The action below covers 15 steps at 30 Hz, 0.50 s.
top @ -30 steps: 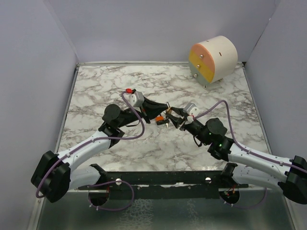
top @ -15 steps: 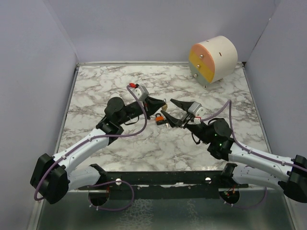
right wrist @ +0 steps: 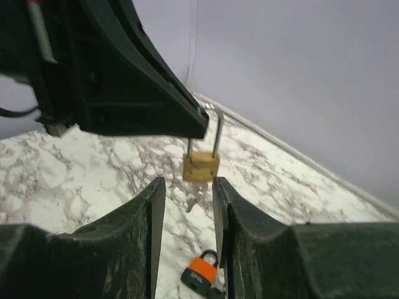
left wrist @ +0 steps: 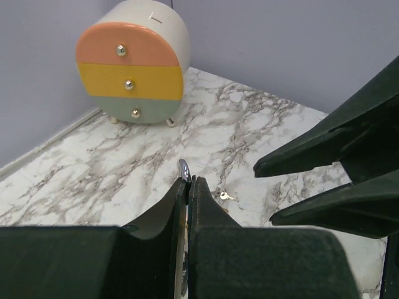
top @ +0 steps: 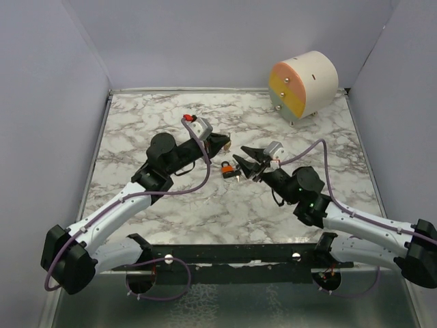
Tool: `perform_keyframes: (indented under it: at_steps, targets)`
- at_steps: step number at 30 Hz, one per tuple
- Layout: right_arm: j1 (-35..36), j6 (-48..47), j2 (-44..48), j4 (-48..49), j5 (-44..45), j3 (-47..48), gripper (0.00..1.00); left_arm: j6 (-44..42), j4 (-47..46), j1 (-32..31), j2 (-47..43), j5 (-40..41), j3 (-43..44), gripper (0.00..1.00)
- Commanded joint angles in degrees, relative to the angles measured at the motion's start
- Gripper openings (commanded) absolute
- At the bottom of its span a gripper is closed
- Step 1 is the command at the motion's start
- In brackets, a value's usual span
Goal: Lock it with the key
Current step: Lock the lock.
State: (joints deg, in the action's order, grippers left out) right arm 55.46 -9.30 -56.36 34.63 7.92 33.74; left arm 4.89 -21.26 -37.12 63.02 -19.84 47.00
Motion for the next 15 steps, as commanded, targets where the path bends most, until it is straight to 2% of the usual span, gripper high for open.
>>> perform_keyframes:
  at_steps: [1, 5, 7, 11, 15]
  targets:
    - [-4.9, 7.3, -0.3, -2.3, -1.5, -2.0, 0.38, -3.3, 1.5, 0.2, -2.0, -1.4, 2.8, 0.00]
    - [-18.2, 17.5, 0.5, 1.2, -15.4, -5.5, 0.41, -4.9, 2.8, 0.2, -3.6, -3.7, 3.2, 0.00]
    - [-22.6, 19.9, -0.1, 2.8, -21.3, -6.2, 0.41, -5.7, 3.0, 0.2, -4.5, -5.7, 3.2, 0.00]
    - [-23.5, 19.5, -1.6, 8.4, -35.5, -7.8, 0.40, -6.3, 1.4, 0.3, -6.0, -12.5, 2.6, 0.00]
    - [-23.5, 21.3, -2.5, 17.1, -47.3, -10.0, 0.31, -6.3, 0.4, 0.3, -6.9, -19.3, 2.5, 0.00]
